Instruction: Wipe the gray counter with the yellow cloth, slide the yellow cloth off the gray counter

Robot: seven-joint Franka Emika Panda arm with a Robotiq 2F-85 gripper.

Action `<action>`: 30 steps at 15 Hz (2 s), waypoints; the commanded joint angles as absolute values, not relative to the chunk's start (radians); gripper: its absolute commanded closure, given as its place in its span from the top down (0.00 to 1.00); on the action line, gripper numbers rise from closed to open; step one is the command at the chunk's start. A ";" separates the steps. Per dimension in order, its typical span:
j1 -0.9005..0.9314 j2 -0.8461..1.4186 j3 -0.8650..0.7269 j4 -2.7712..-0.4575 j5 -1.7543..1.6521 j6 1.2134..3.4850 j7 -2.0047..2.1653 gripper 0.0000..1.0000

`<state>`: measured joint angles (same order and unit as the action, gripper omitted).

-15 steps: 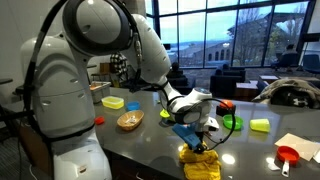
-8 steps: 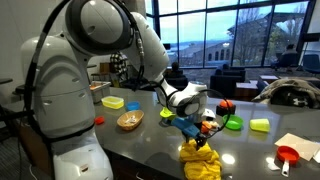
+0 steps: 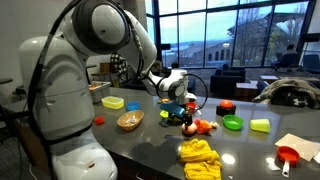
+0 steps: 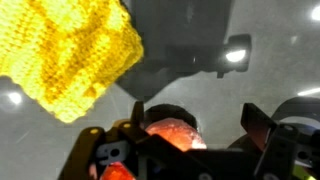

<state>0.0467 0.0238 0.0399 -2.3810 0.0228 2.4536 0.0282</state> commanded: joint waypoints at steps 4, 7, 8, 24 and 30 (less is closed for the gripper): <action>0.047 -0.006 0.039 -2.450 -0.072 2.417 0.154 1.00; 0.036 -0.020 0.026 -2.488 -0.091 2.421 0.190 1.00; 0.032 -0.022 0.022 -2.498 -0.088 2.426 0.194 1.00; -0.022 -0.026 -0.033 -2.535 -0.294 2.317 0.371 1.00; -0.026 -0.020 -0.033 -2.526 -0.292 2.312 0.359 0.74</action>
<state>-0.0234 0.0062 -0.0319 -2.5161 -0.2684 2.3247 0.3453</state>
